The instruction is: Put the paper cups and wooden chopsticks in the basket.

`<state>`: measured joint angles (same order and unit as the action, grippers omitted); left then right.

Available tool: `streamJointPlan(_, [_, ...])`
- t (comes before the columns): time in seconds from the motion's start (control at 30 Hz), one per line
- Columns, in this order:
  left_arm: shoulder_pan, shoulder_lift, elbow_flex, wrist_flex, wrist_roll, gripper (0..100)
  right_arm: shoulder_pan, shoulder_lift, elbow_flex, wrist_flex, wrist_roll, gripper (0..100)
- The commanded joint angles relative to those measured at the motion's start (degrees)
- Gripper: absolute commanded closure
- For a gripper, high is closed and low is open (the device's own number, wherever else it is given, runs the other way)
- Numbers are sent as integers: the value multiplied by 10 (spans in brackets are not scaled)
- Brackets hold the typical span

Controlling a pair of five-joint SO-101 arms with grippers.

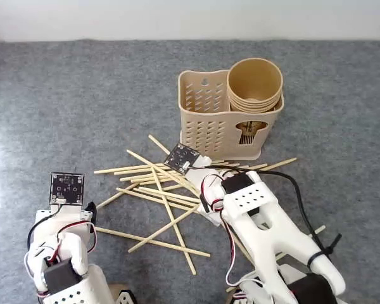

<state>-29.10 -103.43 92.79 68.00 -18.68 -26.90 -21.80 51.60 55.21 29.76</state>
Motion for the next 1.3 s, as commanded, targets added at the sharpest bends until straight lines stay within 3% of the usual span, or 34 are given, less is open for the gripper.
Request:
streamJointPlan(0.0, [-1,-8,-2,-4,4,746,3,-9,-18,1,7,866])
streamJointPlan(0.63, [-1,-8,-2,-4,4,746,-23,-7,-17,1,4,866])
streamJointPlan(0.9, [-1,-8,-2,-4,4,746,-15,81,-21,-31,4,870])
streamJointPlan(1.07, [-1,-8,-1,-4,4,746,-13,90,-47,-25,7,991])
streamJointPlan(1.27, [-1,-8,-1,-4,4,746,-12,87,-135,95,7,989])
